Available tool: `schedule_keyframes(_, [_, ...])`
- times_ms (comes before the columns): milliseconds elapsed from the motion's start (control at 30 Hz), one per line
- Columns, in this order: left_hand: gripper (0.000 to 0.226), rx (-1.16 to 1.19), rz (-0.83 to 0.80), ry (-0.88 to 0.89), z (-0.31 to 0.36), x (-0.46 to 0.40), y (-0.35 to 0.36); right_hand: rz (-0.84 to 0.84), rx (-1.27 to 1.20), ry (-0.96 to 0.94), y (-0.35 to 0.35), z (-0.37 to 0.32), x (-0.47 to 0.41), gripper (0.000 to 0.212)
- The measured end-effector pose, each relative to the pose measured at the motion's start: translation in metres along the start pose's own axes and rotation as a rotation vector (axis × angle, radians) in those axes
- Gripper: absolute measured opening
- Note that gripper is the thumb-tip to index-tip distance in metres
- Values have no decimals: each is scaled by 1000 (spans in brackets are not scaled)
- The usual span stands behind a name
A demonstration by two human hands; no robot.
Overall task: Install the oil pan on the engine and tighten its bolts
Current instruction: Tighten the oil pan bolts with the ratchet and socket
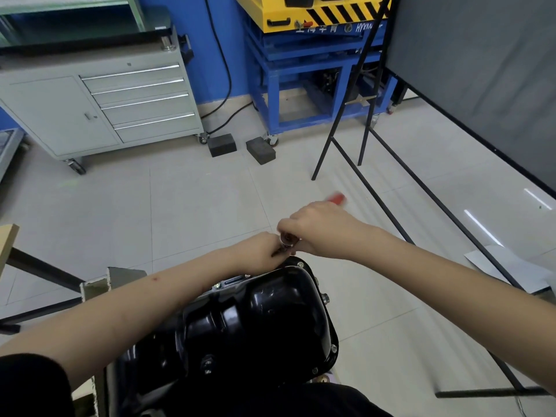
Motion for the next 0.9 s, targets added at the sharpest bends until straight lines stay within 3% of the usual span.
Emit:
schedule_keyframes(133, [27, -9, 29, -74, -7, -2, -4, -71, -67, 161, 4, 6, 0, 38])
schedule_keyframes(233, [26, -8, 33, -23, -1, -3, -4, -5, -20, 71, 2, 1, 1, 20])
schedule_keyframes(333, [24, -1, -20, 41, 5, -2, 1, 37, 85, -74, 2, -4, 3, 21])
schedule_keyframes(400, [28, -17, -58, 2, 1, -4, 3, 15, 67, -20, 1, 0, 2, 22])
schedule_keyframes(500, [30, -50, -38, -60, -6, -4, -1, -35, -58, 155, 4, 11, 4, 42])
schedule_keyframes(633, [33, -91, -14, -40, -2, -4, 1, 4, -42, 65, 6, 3, 4, 20])
schedule_keyframes(767, [19, -56, -76, -2, -1, -5, 2, 17, 10, -11, 4, 2, -1, 19])
schedule_keyframes(900, [23, -37, -70, -79, -11, -5, 3, -35, -53, 120, 8, 6, 2, 48])
Point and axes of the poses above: each hand's wrist, its own x-axis away from the middle knuckle, its own y-axis out of the palm, z = x × y, the point moved 7 cm from there along -x, towards the middle knuckle, and after that the axes turned 7 degrees about -y, right-handed, at the moved point
